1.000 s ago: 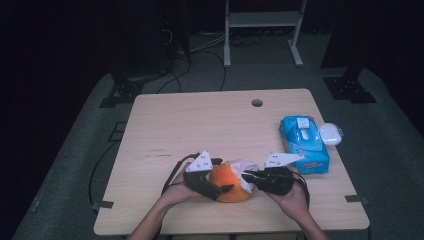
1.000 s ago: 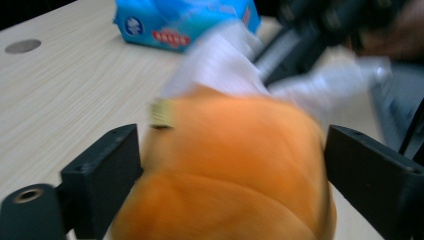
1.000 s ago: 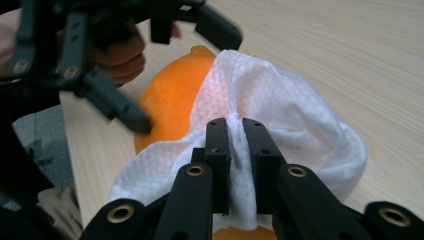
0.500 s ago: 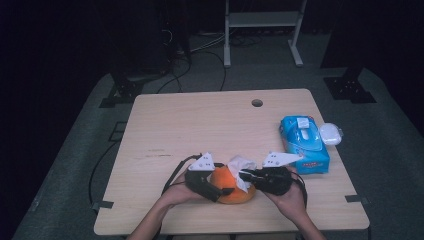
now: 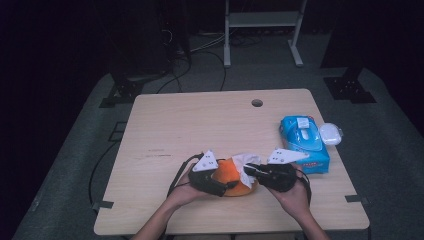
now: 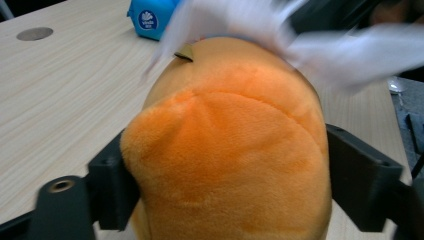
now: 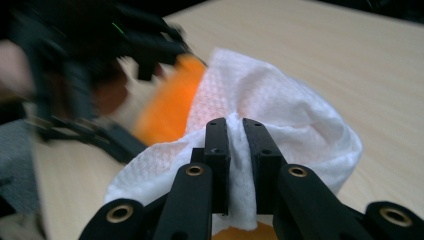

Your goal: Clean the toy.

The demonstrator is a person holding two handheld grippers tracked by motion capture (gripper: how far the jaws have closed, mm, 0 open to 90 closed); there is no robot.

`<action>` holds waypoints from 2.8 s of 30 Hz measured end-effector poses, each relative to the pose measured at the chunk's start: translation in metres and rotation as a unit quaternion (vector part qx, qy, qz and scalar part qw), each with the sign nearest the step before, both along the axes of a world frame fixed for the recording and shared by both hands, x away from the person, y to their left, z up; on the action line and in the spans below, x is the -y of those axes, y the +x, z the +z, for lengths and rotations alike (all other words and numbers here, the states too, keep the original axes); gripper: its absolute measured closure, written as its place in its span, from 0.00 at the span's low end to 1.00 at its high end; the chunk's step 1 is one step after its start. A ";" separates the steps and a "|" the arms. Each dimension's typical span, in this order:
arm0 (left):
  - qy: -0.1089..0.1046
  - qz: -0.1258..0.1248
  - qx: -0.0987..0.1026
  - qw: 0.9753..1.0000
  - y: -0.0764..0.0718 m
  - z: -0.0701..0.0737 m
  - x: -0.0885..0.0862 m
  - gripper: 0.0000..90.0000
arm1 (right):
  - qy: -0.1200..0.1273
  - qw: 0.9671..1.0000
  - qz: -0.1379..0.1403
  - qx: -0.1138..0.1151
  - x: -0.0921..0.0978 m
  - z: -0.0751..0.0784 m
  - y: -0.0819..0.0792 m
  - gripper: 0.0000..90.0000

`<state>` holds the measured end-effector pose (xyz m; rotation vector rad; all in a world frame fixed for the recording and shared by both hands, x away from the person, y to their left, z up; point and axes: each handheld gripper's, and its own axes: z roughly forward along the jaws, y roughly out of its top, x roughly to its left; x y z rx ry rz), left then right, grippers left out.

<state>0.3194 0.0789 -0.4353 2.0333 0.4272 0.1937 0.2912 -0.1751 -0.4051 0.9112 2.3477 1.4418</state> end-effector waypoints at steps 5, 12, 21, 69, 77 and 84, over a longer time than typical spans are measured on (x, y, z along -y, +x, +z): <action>-0.009 0.001 0.008 1.000 -0.002 0.001 -0.004 0.25 | 0.011 1.000 -0.019 -0.016 0.005 -0.004 0.002 0.91; -0.003 -0.003 0.012 1.000 -0.001 0.001 0.000 0.22 | 0.004 1.000 0.019 0.008 -0.016 0.005 -0.009 0.91; -0.011 0.004 -0.001 1.000 0.000 0.002 -0.002 0.26 | 0.020 1.000 0.015 0.002 -0.009 0.005 -0.010 0.91; -0.033 0.003 -0.058 0.998 0.014 -0.005 -0.023 0.22 | -0.011 1.000 -0.009 -0.017 0.000 -0.008 0.000 0.91; -0.036 0.009 -0.057 0.998 0.014 -0.001 -0.024 0.26 | -0.016 1.000 0.007 -0.001 -0.011 -0.004 -0.006 0.91; -0.072 -0.018 -0.080 0.994 0.015 0.005 -0.029 0.27 | -0.020 0.999 -0.038 -0.019 0.008 -0.016 0.010 0.91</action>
